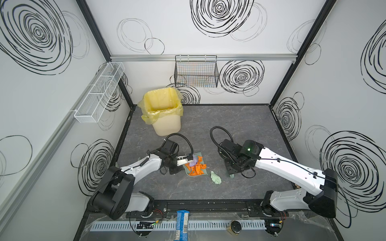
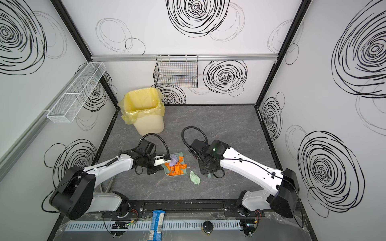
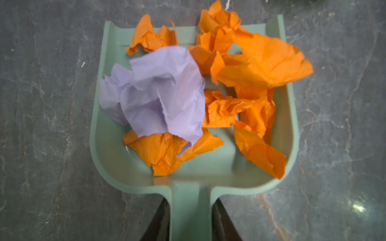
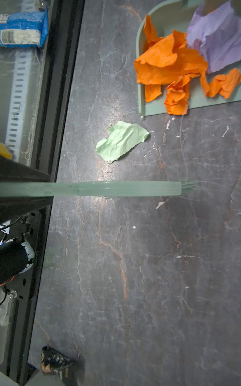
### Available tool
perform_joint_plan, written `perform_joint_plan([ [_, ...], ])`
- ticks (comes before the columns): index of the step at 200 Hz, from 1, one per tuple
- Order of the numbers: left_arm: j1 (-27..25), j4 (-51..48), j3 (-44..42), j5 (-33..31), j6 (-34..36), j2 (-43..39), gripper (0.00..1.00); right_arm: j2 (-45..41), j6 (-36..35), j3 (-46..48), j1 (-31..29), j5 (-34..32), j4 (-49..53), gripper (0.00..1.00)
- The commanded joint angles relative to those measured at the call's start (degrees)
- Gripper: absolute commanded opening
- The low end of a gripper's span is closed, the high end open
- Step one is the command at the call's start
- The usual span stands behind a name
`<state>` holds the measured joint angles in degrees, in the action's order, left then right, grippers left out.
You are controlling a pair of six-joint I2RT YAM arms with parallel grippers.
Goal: Sweep away the paper scraps from the table
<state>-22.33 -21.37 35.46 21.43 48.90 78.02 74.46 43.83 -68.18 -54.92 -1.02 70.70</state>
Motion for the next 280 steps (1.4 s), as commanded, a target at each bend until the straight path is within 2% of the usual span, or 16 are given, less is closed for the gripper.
perform_joint_plan([
  [1,0.96,-3.13,-1.18,0.40,2.43,-0.74,0.00,-4.12,3.77,-1.51,-1.78,1.86,1.32,0.00],
  [52,1.34,-3.77,-0.74,0.72,2.12,-1.59,0.00,-7.48,6.24,3.68,-7.84,9.61,-5.70,0.00],
  [90,2.09,-4.03,-1.00,1.87,1.82,-2.63,0.00,-5.53,6.45,7.38,-8.05,8.94,-7.26,0.00],
  [139,4.76,-3.55,-0.92,5.76,1.12,-4.09,0.00,-3.23,1.76,8.34,-1.01,7.51,-11.15,0.00],
  [200,6.71,-4.43,1.29,8.67,0.50,-5.39,0.00,1.08,-6.86,3.40,8.24,8.84,-17.20,0.00],
  [240,7.81,-9.87,5.26,8.85,1.84,-7.34,0.00,1.22,-10.15,0.14,12.02,10.75,-17.49,0.00],
  [280,9.33,-17.06,10.50,6.90,4.20,-11.86,0.00,-2.51,-12.49,-5.38,15.18,11.66,-15.76,0.00],
])
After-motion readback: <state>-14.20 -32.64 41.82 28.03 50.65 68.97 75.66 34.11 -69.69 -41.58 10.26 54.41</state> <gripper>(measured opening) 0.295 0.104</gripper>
